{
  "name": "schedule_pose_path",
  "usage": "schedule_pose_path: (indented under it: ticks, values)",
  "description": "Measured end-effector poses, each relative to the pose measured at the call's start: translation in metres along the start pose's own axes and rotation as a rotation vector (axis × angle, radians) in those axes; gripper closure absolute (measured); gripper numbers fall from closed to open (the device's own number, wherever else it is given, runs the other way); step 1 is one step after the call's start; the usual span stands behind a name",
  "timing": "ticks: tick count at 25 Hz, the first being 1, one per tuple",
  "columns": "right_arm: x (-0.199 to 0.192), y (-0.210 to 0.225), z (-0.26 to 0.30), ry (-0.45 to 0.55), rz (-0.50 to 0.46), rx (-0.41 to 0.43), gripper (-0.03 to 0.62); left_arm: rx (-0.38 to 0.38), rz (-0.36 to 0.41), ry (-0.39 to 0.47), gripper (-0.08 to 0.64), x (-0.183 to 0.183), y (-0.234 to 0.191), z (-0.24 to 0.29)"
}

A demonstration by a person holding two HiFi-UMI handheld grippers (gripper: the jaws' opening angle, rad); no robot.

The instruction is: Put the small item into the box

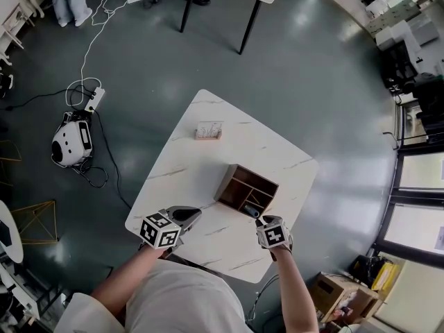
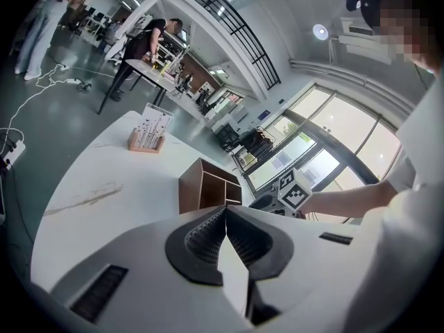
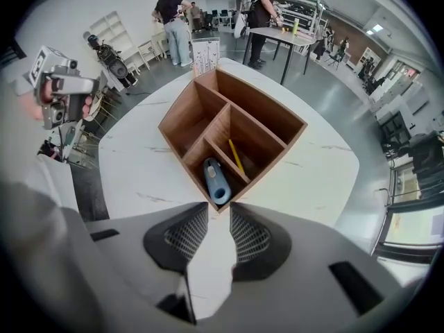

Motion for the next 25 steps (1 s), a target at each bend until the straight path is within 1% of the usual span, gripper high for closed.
schedule_pose_path:
  ticks: [9,14,16,20,25]
  values:
    - [-0.01,-0.002,-0.011,0.042,0.007,-0.014,0.482,0.006,0.033,0.001,0.546,-0.007,0.022,-0.005]
    - [-0.01,-0.004,-0.03,0.123,0.01,-0.026,0.483,0.013,0.067,0.005,0.546,-0.012,0.04,-0.008]
    - [-0.016,-0.008,-0.033,0.147,0.019,-0.012,0.489,0.022,0.079,0.009,0.546,-0.015,0.046,-0.011]
    - [-0.031,-0.021,-0.047,0.218,0.054,0.05,0.512,0.045,0.094,0.019,0.546,-0.026,0.058,-0.021]
    - [-0.046,-0.031,-0.075,0.352,0.097,0.086,0.545,0.077,0.114,0.04,0.546,-0.036,0.074,-0.034]
Point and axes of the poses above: the fingertips, and each gripper's own axes: z forward along the fingers, y to its right, x out of its top, the point moved 1 cm from there along -z, backward along the fingers, and after that the axes turned 8 degrees about z, right-handed, at the moved point
